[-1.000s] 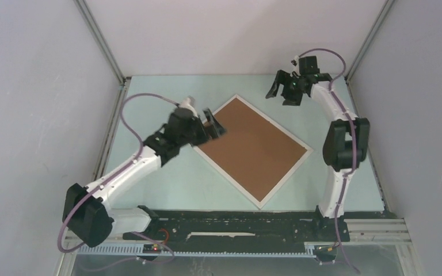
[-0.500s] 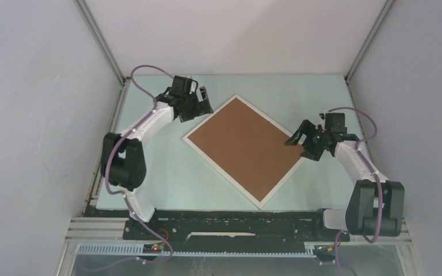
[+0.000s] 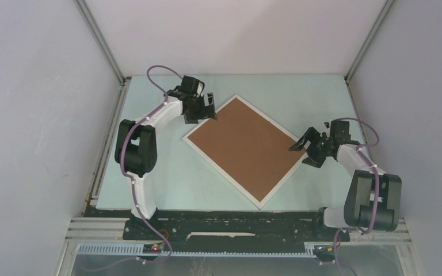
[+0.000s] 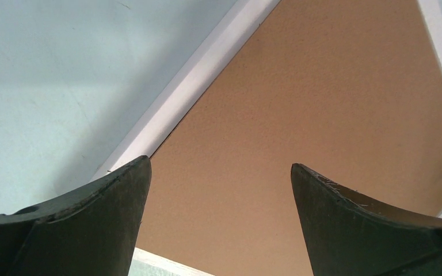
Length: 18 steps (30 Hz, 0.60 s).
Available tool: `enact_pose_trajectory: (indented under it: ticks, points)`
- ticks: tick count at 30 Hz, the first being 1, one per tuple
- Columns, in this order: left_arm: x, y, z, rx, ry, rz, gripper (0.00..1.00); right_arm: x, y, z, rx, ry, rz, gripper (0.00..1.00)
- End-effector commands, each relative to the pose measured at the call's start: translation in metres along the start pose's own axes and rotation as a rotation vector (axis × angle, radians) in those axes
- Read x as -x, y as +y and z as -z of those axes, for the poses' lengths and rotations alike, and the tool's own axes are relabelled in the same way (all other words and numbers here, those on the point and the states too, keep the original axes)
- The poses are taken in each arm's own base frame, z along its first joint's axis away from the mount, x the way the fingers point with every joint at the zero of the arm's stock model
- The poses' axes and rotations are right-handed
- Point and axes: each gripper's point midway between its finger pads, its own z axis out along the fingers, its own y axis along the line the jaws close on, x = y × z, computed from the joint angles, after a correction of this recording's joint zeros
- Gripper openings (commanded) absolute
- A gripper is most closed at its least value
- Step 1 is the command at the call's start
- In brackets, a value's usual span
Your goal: Put the photo into the frame
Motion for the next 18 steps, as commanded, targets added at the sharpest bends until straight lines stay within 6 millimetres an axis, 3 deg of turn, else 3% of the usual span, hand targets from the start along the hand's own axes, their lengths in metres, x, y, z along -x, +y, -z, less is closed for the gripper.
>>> enact_pose_trajectory:
  ticks: [1, 5, 18]
  points:
    - [0.004, -0.008, -0.002, -0.033, 0.005, -0.015, 0.98, 0.008, 0.009, -0.006, 0.065, -0.007, 0.030, 0.88]
    - [0.002, 0.006, -0.006, 0.037, -0.002, 0.023, 0.98, 0.006, 0.006, -0.010, 0.061, 0.006, 0.025, 0.87]
    - [-0.011, 0.006, -0.016, 0.047, 0.036, 0.064, 0.98, 0.005, 0.008, -0.013, 0.065, 0.013, 0.031, 0.87]
